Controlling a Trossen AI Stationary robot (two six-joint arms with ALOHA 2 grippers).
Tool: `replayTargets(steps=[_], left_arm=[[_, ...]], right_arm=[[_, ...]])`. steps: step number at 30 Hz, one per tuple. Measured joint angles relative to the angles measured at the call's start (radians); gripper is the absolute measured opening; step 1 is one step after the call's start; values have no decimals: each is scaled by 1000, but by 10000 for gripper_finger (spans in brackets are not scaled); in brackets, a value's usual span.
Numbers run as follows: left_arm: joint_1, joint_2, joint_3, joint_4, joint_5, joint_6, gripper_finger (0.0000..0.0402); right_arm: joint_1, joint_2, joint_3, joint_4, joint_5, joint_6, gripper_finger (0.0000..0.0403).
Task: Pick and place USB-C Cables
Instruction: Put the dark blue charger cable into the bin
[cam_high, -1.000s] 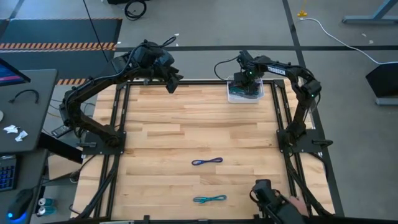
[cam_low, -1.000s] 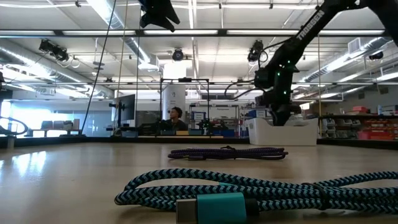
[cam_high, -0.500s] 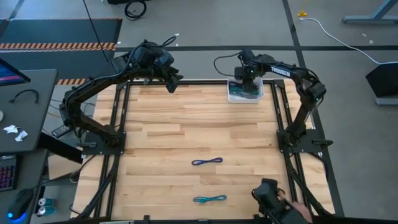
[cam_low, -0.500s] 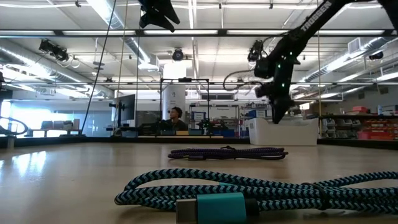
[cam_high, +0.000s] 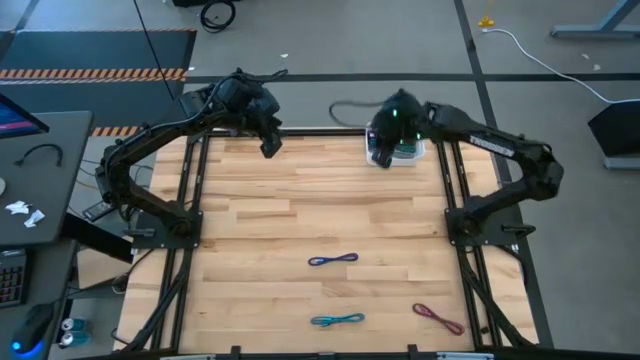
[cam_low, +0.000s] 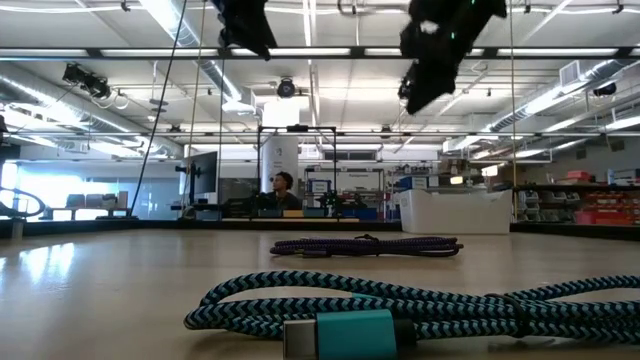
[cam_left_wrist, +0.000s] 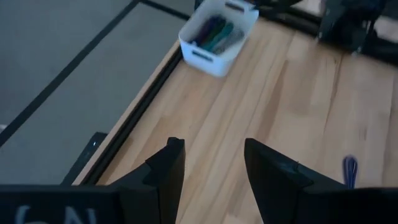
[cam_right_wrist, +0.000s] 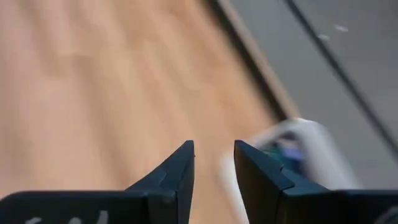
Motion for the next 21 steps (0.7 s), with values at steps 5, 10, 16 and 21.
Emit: replayTargets(steps=[5,10,16,21], left_arm=[[0,-8,0,-79,0,66,172],[-5,-40,0,-119,16,103,172],[-7,-87,0,-184,29,109,172],[-7,-130,0,-234,29,109,172]], right_arm=[[226,-34,0,-12,-95,189,119],[385,-34,-33,0,-177,330,119],[470,-33,-128,3,-190,370,140],[521,-33,-224,138,-219,321,197]])
